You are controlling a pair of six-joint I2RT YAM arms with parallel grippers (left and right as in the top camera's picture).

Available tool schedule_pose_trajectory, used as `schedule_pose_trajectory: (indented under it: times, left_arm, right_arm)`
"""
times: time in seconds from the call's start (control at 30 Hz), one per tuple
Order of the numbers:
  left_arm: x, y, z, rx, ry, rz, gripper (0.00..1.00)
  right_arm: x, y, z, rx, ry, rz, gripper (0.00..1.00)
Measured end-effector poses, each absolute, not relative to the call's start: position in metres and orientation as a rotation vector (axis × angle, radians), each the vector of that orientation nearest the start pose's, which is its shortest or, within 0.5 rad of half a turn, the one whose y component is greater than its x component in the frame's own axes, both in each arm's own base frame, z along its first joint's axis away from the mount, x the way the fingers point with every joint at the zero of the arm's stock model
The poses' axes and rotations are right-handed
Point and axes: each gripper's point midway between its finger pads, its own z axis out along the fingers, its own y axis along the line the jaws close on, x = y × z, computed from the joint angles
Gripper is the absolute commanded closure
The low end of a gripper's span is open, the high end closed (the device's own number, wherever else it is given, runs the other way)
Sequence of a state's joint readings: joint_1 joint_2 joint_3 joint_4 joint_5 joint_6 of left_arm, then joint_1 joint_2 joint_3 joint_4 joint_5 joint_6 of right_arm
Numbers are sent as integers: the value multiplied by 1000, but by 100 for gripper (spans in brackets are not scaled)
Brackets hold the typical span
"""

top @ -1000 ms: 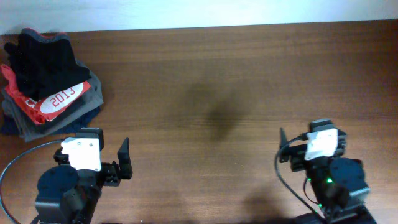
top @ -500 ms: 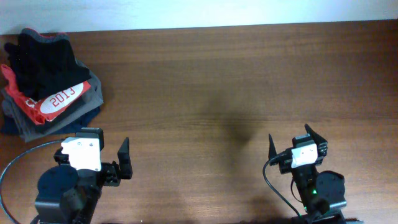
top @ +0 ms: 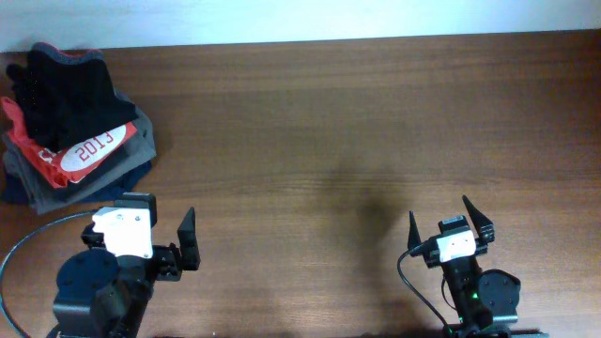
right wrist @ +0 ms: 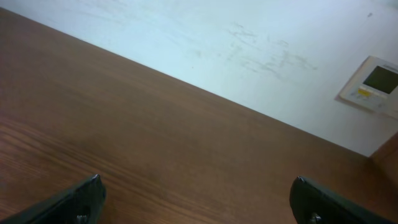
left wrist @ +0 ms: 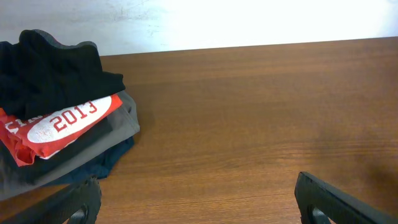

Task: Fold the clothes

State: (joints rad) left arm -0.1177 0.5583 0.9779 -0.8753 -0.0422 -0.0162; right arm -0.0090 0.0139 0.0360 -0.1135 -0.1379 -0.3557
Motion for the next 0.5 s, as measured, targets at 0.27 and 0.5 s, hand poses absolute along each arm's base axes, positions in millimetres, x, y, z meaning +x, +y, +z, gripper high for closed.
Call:
schedule_pose_trajectory:
  times: [0.27,0.5]
  left_arm:
    - [215,-18,300,77,2025,-42,1]
    - [215,-18,300,76,2025,-42,1]
  right_arm:
    - [244,15,160,-288,1640,-123,1]
    - [244,0,158,-65,1667,-55,1]
